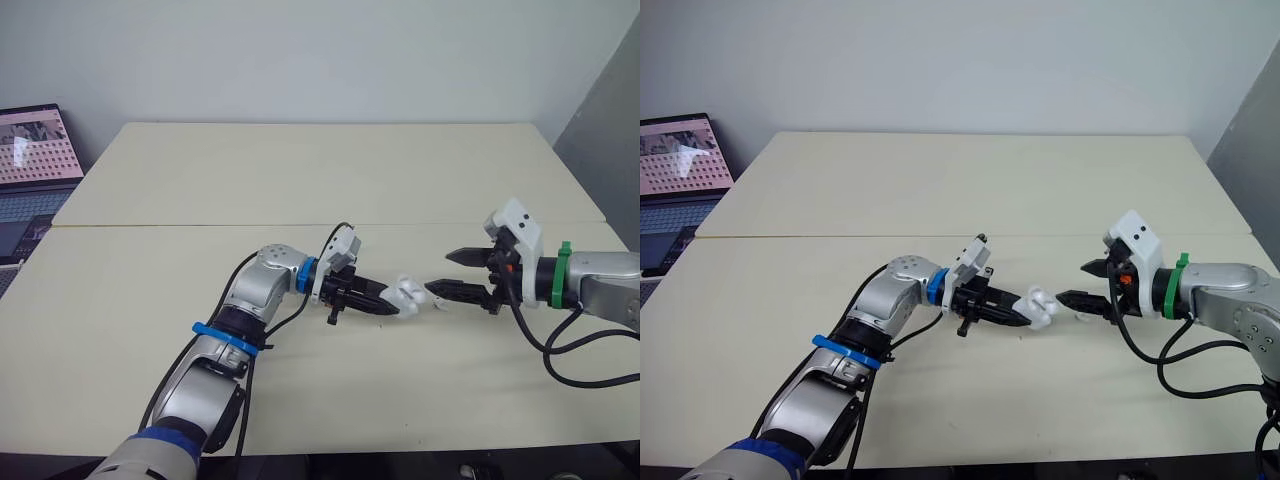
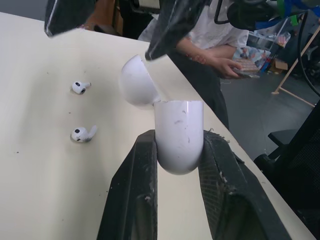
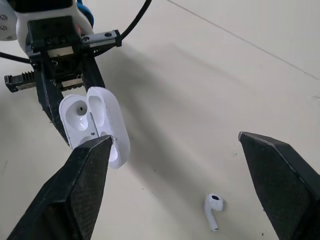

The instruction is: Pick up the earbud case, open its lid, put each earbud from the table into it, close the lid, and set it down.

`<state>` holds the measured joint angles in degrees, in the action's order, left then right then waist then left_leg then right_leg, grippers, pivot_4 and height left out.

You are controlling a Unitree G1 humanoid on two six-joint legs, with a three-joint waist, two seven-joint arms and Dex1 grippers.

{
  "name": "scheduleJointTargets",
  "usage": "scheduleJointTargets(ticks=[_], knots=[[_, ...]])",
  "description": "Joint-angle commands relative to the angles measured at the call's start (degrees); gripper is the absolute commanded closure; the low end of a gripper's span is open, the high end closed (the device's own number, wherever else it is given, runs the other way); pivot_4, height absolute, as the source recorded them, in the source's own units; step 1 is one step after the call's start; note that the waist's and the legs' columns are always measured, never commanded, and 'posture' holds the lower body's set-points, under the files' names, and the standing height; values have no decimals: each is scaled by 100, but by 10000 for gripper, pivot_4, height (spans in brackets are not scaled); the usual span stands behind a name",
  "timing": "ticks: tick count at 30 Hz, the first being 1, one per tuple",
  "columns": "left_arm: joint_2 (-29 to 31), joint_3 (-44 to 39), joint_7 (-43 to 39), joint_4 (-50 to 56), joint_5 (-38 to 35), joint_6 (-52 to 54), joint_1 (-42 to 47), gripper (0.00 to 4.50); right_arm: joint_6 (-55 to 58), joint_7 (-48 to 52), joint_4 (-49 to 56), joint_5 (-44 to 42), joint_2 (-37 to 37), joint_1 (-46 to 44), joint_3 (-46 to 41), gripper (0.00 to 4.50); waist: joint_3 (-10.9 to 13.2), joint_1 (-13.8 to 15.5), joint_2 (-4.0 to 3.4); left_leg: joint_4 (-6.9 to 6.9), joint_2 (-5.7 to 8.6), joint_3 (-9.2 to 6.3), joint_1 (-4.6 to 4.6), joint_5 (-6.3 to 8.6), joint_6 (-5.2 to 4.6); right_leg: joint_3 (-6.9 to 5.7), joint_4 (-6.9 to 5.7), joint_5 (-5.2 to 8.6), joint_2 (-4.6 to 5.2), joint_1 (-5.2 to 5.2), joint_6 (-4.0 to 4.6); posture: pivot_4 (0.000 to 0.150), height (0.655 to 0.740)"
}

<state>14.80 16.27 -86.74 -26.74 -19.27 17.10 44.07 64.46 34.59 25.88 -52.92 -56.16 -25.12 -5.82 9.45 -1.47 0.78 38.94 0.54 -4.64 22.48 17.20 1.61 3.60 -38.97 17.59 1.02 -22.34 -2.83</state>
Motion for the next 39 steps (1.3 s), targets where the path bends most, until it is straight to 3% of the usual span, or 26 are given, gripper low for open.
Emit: scheduleJointTargets(ticks=[1, 4, 12, 22, 25, 33, 39], knots=[[-103, -370, 283, 293, -175, -258, -107, 37336, 24, 33, 169, -222, 35, -89, -440, 2803, 0, 0, 0, 0, 0, 1, 0, 0, 0, 1, 0, 0, 0, 0, 0, 1500, 7400], [-256, -702, 696, 429, -249, -668, -391, 37336, -54, 40, 263, -187, 27, 44, -649, 2803, 0, 7, 0, 0, 0, 0, 0, 0, 0, 0, 0, 0, 2, 0, 0, 1500, 7400], [-820, -1263, 2072, 1196, -257, -1518, -1536, 37336, -757, -266, 463, 947, 119, 1292, -667, 2803, -1, 54, 0, 2, 1, 3, 0, 0, 1, 11, -1, -1, 9, 1, -1, 1500, 7400], [-951, -1388, 2735, 2104, -558, -1682, -2327, 37336, -1650, -725, 509, 2283, 831, 2118, 97, 2803, -3, 56, -2, 2, 2, 7, -7, -1, 2, 12, -4, -1, 7, 4, 0, 1500, 7400], [-862, -1363, 2796, 2139, -494, -1805, -2392, 37336, -1686, -595, 305, 2470, 829, 2051, 279, 2803, -3, 55, -3, 2, 3, 10, -11, -1, 2, 11, -3, -1, 7, 6, -1, 1500, 7400], [-664, -1390, 2968, 2107, -458, -1965, -2432, 37336, -295, -431, -105, 2442, 742, 1045, 845, 2803, -3, 39, -3, 1, 0, 8, -14, -1, 2, 8, -4, -1, 3, 7, 0, 1500, 7400], [-598, -1355, 3030, 2022, -424, -2114, -2415, 37336, 111, -366, -259, 2546, 827, 463, 1247, 2803, -3, 46, -3, 1, 2, 7, -13, -1, 2, 7, -2, -1, 5, 7, 0, 1500, 7400]])
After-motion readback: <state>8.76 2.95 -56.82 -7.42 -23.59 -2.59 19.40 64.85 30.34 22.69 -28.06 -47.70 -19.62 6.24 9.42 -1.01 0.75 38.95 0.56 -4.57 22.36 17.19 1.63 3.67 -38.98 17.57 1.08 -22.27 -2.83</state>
